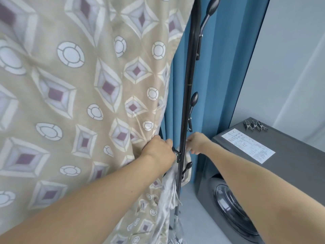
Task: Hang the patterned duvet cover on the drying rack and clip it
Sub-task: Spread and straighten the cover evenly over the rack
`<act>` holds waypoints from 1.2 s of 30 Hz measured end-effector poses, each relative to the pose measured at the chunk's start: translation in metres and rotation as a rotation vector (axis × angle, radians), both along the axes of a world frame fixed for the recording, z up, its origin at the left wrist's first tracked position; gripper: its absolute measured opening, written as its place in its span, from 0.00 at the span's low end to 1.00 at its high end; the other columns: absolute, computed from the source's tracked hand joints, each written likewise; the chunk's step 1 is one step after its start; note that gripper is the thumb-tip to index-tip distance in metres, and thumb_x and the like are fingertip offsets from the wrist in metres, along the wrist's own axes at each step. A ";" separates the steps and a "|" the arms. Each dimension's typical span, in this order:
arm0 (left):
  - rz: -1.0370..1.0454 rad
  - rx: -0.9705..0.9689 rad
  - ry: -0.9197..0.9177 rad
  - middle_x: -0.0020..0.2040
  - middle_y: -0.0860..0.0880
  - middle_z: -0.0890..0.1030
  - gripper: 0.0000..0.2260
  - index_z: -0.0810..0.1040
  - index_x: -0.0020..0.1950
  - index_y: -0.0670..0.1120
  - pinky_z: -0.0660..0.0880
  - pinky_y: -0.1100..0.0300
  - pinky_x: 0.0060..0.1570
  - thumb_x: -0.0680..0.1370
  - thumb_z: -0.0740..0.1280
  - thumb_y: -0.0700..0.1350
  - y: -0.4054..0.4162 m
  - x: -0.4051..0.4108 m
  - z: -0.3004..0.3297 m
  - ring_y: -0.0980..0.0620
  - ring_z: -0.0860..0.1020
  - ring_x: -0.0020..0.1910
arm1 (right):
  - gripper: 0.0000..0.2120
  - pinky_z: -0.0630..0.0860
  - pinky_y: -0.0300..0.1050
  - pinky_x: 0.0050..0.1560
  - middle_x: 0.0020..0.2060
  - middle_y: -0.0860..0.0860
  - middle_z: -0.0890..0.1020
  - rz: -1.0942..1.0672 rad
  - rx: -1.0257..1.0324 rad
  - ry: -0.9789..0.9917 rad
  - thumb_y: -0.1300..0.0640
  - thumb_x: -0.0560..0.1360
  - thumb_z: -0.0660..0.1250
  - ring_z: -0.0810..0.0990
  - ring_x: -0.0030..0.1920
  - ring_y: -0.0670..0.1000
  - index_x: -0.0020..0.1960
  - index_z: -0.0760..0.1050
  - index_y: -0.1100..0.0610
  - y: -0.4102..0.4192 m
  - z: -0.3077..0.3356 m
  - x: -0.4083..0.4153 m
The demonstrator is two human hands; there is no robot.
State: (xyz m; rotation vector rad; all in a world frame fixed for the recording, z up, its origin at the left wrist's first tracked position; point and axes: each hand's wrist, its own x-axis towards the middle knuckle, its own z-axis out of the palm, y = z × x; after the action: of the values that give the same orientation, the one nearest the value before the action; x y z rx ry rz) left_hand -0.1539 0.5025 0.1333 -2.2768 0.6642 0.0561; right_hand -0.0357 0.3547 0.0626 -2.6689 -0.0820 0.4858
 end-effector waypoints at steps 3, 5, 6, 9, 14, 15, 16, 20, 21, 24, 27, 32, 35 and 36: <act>0.008 -0.028 0.006 0.58 0.43 0.70 0.13 0.76 0.61 0.45 0.62 0.54 0.45 0.80 0.57 0.39 0.004 -0.002 0.001 0.46 0.75 0.51 | 0.12 0.79 0.48 0.51 0.49 0.55 0.82 0.158 -0.267 0.278 0.56 0.79 0.63 0.81 0.41 0.54 0.58 0.75 0.62 0.015 0.000 -0.011; 0.021 -0.071 0.011 0.58 0.44 0.70 0.13 0.76 0.62 0.46 0.64 0.53 0.46 0.79 0.58 0.40 0.005 -0.004 0.001 0.46 0.75 0.51 | 0.15 0.76 0.45 0.52 0.58 0.55 0.79 0.193 -0.365 0.323 0.55 0.82 0.59 0.80 0.45 0.53 0.64 0.72 0.63 0.011 0.022 -0.018; 0.042 -0.107 0.019 0.59 0.43 0.69 0.13 0.76 0.62 0.46 0.65 0.53 0.45 0.79 0.58 0.40 0.005 -0.005 0.001 0.46 0.75 0.51 | 0.16 0.75 0.44 0.54 0.61 0.54 0.78 0.190 -0.355 0.301 0.56 0.82 0.58 0.80 0.50 0.53 0.66 0.71 0.63 0.007 0.034 -0.017; 0.153 -0.267 0.045 0.60 0.43 0.67 0.14 0.75 0.62 0.44 0.71 0.53 0.43 0.78 0.59 0.38 0.003 -0.014 0.001 0.44 0.75 0.52 | 0.14 0.75 0.47 0.61 0.64 0.54 0.78 0.140 -0.168 0.252 0.57 0.81 0.59 0.77 0.62 0.52 0.64 0.73 0.61 -0.008 0.077 -0.012; 0.174 -0.468 0.169 0.54 0.45 0.75 0.10 0.76 0.56 0.43 0.70 0.56 0.39 0.76 0.61 0.38 -0.006 -0.040 0.012 0.43 0.78 0.50 | 0.10 0.77 0.54 0.60 0.52 0.58 0.83 0.178 0.200 0.219 0.60 0.80 0.61 0.82 0.55 0.59 0.55 0.78 0.63 -0.028 0.168 -0.052; 0.145 -0.493 0.217 0.48 0.46 0.76 0.08 0.76 0.51 0.44 0.70 0.56 0.37 0.74 0.61 0.38 -0.009 -0.046 0.014 0.42 0.78 0.46 | 0.11 0.78 0.54 0.57 0.50 0.59 0.84 0.198 0.237 0.206 0.59 0.80 0.61 0.82 0.54 0.61 0.54 0.78 0.64 -0.030 0.187 -0.063; 0.114 -0.515 0.263 0.43 0.47 0.75 0.05 0.74 0.47 0.43 0.70 0.57 0.35 0.73 0.62 0.38 -0.013 -0.052 0.016 0.43 0.76 0.41 | 0.12 0.79 0.53 0.54 0.48 0.60 0.85 0.221 0.241 0.178 0.58 0.80 0.61 0.83 0.52 0.61 0.53 0.79 0.65 -0.030 0.205 -0.076; 0.033 -0.573 0.368 0.41 0.44 0.77 0.06 0.77 0.45 0.40 0.75 0.56 0.35 0.70 0.63 0.37 -0.030 -0.063 0.027 0.42 0.76 0.42 | 0.13 0.81 0.50 0.46 0.46 0.56 0.86 0.284 0.446 -0.096 0.58 0.80 0.58 0.85 0.46 0.58 0.54 0.80 0.62 -0.014 0.266 -0.116; 0.018 -0.566 0.390 0.44 0.43 0.79 0.08 0.78 0.48 0.41 0.77 0.53 0.39 0.70 0.63 0.37 -0.034 -0.064 0.033 0.41 0.77 0.45 | 0.14 0.81 0.51 0.48 0.47 0.56 0.85 0.280 0.590 -0.163 0.58 0.80 0.57 0.85 0.46 0.58 0.55 0.79 0.62 -0.008 0.276 -0.122; -0.075 -0.383 0.335 0.54 0.42 0.76 0.13 0.77 0.58 0.42 0.74 0.51 0.47 0.75 0.62 0.39 -0.039 -0.066 0.055 0.41 0.75 0.52 | 0.18 0.80 0.54 0.49 0.45 0.57 0.86 0.170 0.883 -0.308 0.52 0.80 0.55 0.85 0.44 0.59 0.56 0.77 0.62 0.010 0.298 -0.126; -0.132 -0.253 0.084 0.55 0.45 0.75 0.10 0.76 0.58 0.45 0.68 0.54 0.47 0.78 0.60 0.42 -0.037 -0.071 0.102 0.46 0.69 0.49 | 0.24 0.80 0.51 0.46 0.42 0.55 0.86 0.016 0.753 -0.514 0.42 0.77 0.56 0.84 0.38 0.56 0.50 0.78 0.62 0.022 0.305 -0.120; -0.157 -0.474 -0.600 0.49 0.47 0.78 0.08 0.76 0.51 0.47 0.63 0.56 0.42 0.76 0.61 0.39 -0.007 -0.080 0.209 0.44 0.75 0.51 | 0.30 0.81 0.48 0.42 0.35 0.56 0.84 -0.060 0.576 -0.672 0.36 0.72 0.60 0.83 0.35 0.56 0.40 0.77 0.65 0.028 0.306 -0.115; -0.217 -0.532 -1.040 0.43 0.46 0.78 0.09 0.78 0.48 0.45 0.64 0.52 0.42 0.71 0.60 0.41 0.017 -0.071 0.244 0.43 0.74 0.45 | 0.22 0.80 0.50 0.41 0.31 0.57 0.83 -0.102 0.574 -0.810 0.44 0.72 0.61 0.82 0.35 0.60 0.35 0.74 0.64 0.033 0.312 -0.113; -0.176 -0.574 -1.132 0.42 0.45 0.76 0.08 0.77 0.46 0.45 0.64 0.51 0.42 0.70 0.60 0.41 0.023 -0.070 0.253 0.43 0.73 0.43 | 0.20 0.80 0.51 0.39 0.30 0.57 0.82 -0.110 0.604 -0.843 0.46 0.73 0.61 0.80 0.34 0.62 0.34 0.72 0.63 0.036 0.314 -0.110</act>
State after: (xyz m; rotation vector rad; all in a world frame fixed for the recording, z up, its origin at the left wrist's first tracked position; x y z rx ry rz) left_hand -0.2235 0.5258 0.3860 -2.2451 0.2480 -1.5431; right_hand -0.1461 0.3908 0.3765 -2.0785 -0.2733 -0.6285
